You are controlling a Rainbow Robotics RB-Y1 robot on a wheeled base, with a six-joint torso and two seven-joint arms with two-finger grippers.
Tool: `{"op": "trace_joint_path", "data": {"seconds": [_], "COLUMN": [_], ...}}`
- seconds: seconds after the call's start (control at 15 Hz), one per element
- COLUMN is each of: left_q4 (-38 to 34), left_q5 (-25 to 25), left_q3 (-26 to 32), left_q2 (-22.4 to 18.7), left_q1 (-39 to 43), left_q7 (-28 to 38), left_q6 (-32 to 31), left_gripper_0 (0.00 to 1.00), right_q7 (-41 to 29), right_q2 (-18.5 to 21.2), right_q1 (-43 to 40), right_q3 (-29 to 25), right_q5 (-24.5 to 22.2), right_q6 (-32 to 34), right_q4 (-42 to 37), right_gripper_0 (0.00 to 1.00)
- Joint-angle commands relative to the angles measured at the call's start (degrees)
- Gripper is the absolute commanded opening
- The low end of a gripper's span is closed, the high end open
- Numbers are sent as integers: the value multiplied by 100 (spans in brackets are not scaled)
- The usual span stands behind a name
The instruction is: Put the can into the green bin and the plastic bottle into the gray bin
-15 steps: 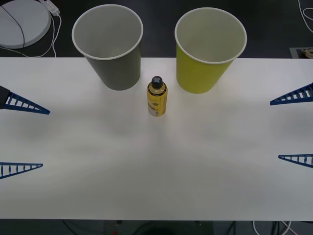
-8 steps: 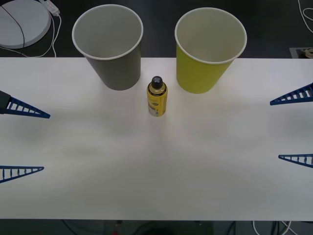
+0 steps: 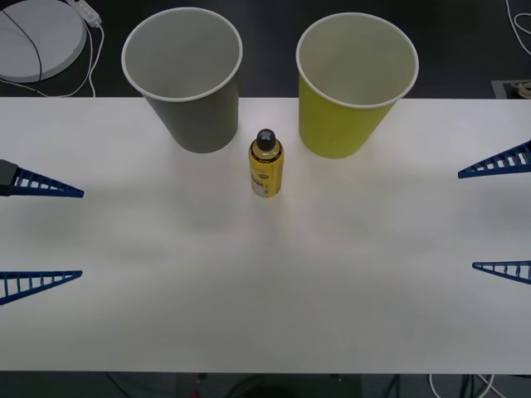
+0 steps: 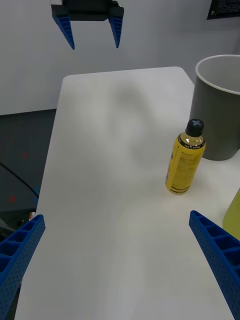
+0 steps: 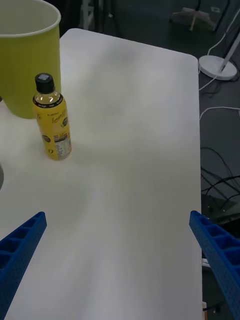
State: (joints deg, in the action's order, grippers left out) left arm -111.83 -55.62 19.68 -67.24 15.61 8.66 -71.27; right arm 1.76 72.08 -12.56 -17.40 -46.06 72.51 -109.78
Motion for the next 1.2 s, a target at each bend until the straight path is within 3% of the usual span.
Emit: {"op": "trace_joint_path", "data": {"seconds": [0.07,0.4,0.67,1.2], "left_q4": [-111,-251,-287,-357], "left_q5": [16,7,-423,-502], "left_q3": [-35,-448,-676,-1555], "left_q2": [212,440,704,1091], "left_q1": [363,689,689,539], "left_q7": [-75,-585,-717,-884], "left_q6": [536,1502,2030,3313], "left_gripper_0": [100,100,100,100], "right_q7": [0,0,0,0], "right_q2": [0,0,0,0], "right_q1": [0,0,0,0], "right_q3": [0,0,0,0], "right_q5": [0,0,0,0], "right_q6": [0,0,0,0], "right_q4": [0,0,0,0], "right_gripper_0": [100,100,100,100]}}
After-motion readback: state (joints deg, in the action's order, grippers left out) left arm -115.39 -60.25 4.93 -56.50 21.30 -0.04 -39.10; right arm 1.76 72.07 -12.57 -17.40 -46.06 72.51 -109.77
